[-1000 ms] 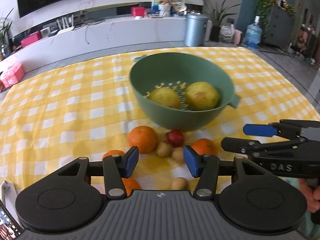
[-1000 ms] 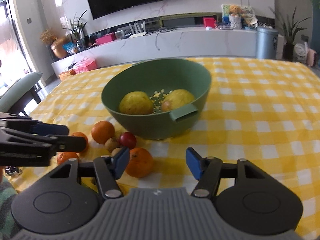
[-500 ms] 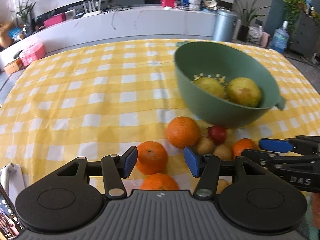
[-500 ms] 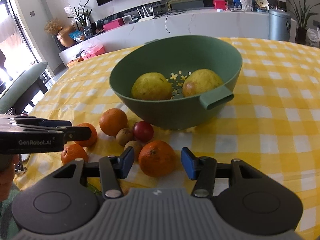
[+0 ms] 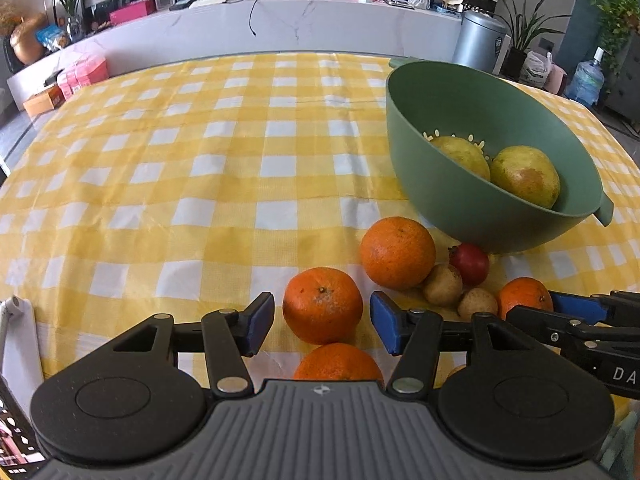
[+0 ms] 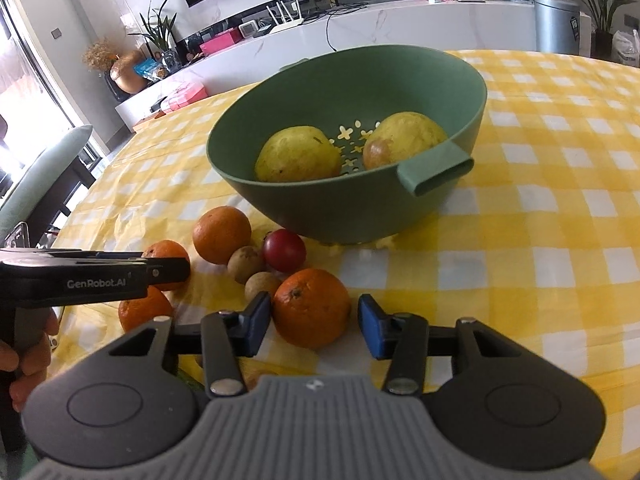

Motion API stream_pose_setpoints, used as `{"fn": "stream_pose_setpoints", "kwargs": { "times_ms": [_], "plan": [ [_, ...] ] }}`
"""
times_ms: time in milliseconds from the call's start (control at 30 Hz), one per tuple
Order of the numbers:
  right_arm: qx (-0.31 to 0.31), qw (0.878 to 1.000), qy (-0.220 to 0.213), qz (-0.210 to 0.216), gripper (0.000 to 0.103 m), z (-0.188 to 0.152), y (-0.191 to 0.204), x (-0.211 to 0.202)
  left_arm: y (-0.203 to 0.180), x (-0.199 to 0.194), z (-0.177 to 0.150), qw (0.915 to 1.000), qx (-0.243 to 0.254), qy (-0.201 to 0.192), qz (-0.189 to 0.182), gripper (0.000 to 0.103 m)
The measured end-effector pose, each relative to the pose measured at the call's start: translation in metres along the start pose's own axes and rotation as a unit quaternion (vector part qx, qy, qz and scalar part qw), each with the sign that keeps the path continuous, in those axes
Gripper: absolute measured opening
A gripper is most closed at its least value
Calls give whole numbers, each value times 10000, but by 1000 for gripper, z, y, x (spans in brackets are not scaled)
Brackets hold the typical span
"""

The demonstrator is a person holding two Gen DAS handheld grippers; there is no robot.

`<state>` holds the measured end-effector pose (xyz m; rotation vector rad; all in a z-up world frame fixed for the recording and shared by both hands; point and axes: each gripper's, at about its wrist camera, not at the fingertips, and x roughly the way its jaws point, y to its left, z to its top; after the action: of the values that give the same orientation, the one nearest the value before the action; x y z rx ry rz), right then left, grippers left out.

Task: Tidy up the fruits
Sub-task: 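Grasp an orange with the left tool while the right tool grasps another orange, then carry the orange in the left tool over the bowl while the right tool carries its orange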

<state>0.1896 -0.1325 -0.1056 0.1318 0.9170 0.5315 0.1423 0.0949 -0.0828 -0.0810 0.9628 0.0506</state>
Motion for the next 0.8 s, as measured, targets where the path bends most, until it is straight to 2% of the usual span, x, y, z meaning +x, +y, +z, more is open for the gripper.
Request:
{"fn": "stream_pose_setpoints", "kwargs": {
  "times_ms": [67,167,433,800],
  "plan": [
    [-11,10000,13,24,42,-1,1,0,1,2,0,10000,-37,46,-3,57],
    [-25,10000,18,19,42,-1,2,-1,1,2,0,9999,-75,33,-80,50],
    [-72,10000,-6,0,41,-1,2,-2,-2,0,-1,10000,-40,-6,-85,49],
    [-164,9995,-269,-82,41,-1,3,-12,-6,-14,-1,9992,59,-314,-228,48]
  ]
}}
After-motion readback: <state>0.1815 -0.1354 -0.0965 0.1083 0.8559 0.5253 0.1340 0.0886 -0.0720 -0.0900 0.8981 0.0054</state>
